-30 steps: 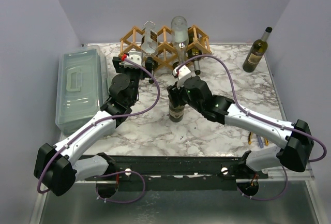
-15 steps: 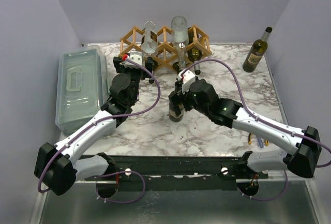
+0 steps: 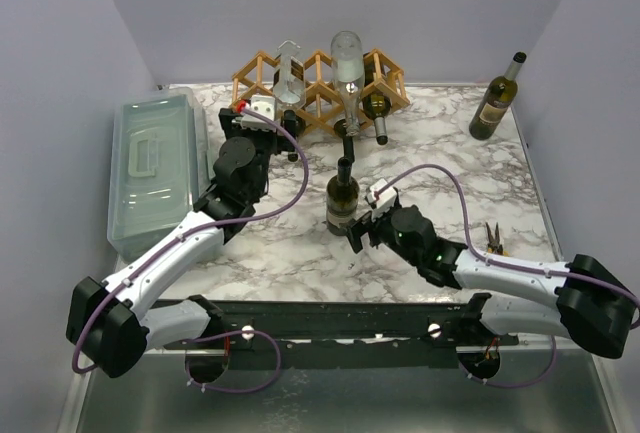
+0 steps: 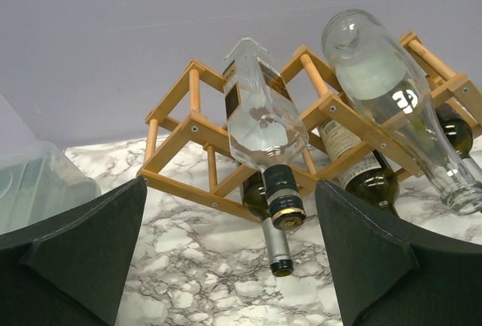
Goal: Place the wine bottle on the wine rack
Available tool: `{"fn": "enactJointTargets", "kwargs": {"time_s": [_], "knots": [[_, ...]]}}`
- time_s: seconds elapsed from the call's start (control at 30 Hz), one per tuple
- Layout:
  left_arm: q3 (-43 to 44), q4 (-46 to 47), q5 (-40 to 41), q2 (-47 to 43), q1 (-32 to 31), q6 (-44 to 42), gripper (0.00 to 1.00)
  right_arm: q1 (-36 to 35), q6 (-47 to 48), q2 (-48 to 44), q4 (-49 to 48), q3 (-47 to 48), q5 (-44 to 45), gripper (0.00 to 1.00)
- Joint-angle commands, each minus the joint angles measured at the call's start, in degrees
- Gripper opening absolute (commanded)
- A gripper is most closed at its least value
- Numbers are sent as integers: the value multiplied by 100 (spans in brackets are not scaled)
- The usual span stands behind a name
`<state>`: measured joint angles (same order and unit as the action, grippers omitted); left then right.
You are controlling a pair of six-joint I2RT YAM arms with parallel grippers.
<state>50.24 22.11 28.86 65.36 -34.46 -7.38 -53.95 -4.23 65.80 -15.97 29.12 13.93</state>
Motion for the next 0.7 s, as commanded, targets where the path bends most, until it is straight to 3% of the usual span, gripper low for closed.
{"fn": "enactJointTargets", "kwargs": {"time_s": [0.0,0.13,0.27,0.37,0.53,0.6,0.67], "knots": [[408,-552,-395,-115,14,421,95,-27,544,161,-2876,-705,382,100],[634,-857,-690,-179,9,483,94,-19,762,914,-3509,-569,223,100],[820,-1258,-462,-291,9,754,95,-19,871,1561,-4582,-568,75,100],[1031,-2157,-353,-510,9,1480,95,-19,854,1932,-4944,-467,25,100],[1375,-3939,-1058,-1045,18,2477,96,-19,1197,2433,-5597,-517,-57,99],[1529,-4575,-1400,-1217,18,2768,95,-19,1358,2569,-5705,-515,-170,92],[1769,-5333,-1627,-1300,18,3047,95,-19,1609,2650,-5647,-475,-412,78]]}}
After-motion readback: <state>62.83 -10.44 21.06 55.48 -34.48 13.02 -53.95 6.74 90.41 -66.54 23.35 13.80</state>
